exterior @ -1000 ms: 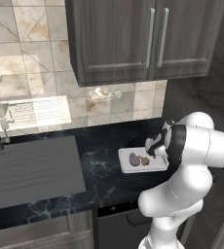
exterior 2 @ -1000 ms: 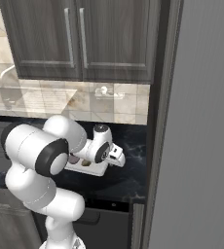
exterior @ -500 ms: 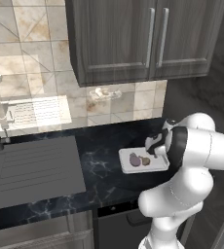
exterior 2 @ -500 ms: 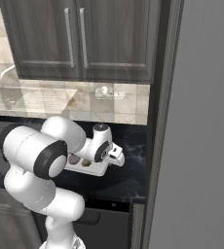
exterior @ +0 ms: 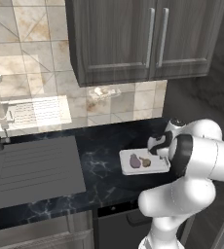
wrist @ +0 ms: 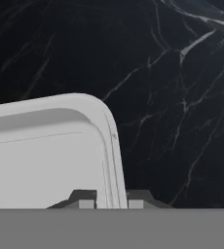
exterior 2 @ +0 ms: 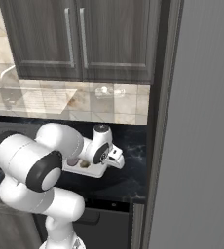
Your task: Take the garlic and eggplant out of the freezer and place them in the tupperware container on the counter. Then put the tupperware containing the vegetables back in the freezer.
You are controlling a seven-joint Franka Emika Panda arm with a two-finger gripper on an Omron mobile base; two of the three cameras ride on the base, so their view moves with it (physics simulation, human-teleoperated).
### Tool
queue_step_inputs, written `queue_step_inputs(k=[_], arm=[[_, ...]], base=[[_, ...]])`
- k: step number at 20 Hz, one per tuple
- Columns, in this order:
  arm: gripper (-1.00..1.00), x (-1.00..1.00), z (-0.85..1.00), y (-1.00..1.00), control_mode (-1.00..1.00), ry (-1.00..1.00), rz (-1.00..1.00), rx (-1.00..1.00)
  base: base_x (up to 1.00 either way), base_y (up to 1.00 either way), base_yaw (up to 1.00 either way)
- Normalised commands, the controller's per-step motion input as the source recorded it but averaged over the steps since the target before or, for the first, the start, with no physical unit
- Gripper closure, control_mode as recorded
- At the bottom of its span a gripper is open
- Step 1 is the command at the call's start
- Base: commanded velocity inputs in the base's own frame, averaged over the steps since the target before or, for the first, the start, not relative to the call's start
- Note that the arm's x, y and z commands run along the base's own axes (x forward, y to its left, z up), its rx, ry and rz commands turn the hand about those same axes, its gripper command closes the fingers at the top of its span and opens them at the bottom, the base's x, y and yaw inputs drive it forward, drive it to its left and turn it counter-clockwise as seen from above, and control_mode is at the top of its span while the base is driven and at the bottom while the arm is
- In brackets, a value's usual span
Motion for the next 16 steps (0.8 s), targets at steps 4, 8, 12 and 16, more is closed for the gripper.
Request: queue_step_inputs(k=[4,8,12,16], arm=[[1.0,-0.04,0.06,0.0,-1.0,0.0,-0.01,0.04],[1.0,-0.03,0.18,0.0,-1.0,0.0,-0.06,0.08],[1.0,-0.03,0.28,0.0,-1.0,0.01,-0.07,0.09],[1.0,-0.11,0.4,0.0,-1.0,0.0,-0.08,0.05]], base=[[0.0,0.0,0.0],[0.0,0.0,0.0],[0.0,0.0,0.0],[0.0,0.0,0.0]])
